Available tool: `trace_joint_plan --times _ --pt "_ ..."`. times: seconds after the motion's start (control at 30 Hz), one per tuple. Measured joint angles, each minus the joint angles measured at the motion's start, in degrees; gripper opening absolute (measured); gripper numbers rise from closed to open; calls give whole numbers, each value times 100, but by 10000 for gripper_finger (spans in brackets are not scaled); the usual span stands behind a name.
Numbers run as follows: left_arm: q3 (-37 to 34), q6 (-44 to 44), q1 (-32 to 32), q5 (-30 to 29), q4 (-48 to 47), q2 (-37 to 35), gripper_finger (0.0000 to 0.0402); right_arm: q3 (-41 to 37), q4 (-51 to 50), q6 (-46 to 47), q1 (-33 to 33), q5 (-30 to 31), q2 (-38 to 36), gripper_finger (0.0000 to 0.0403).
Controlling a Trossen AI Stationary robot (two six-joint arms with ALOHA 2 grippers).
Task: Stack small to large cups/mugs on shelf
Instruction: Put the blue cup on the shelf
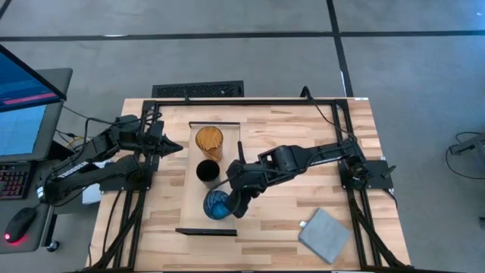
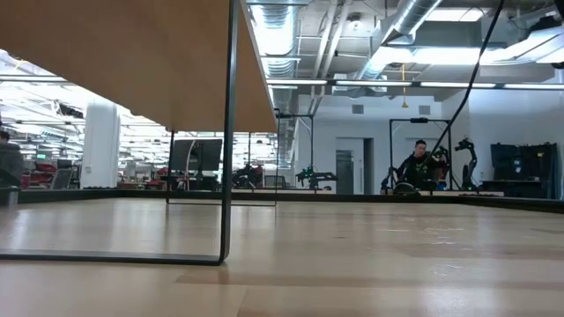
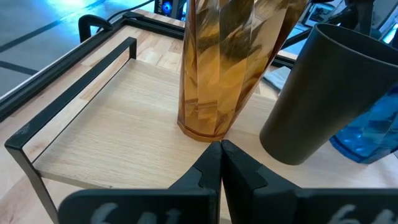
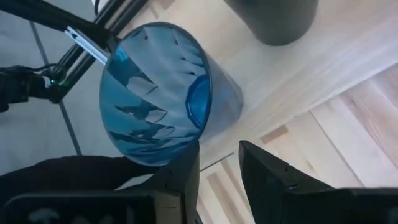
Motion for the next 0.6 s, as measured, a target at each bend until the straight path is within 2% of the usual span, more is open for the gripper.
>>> trace_joint_plan --times 0.4,0.6 --pt "0 -1 -1 0 1 0 0 0 -221 40 -34 34 0 134" --pt "0 0 0 0 0 0 0 23 -50 43 2 -292 148 134"
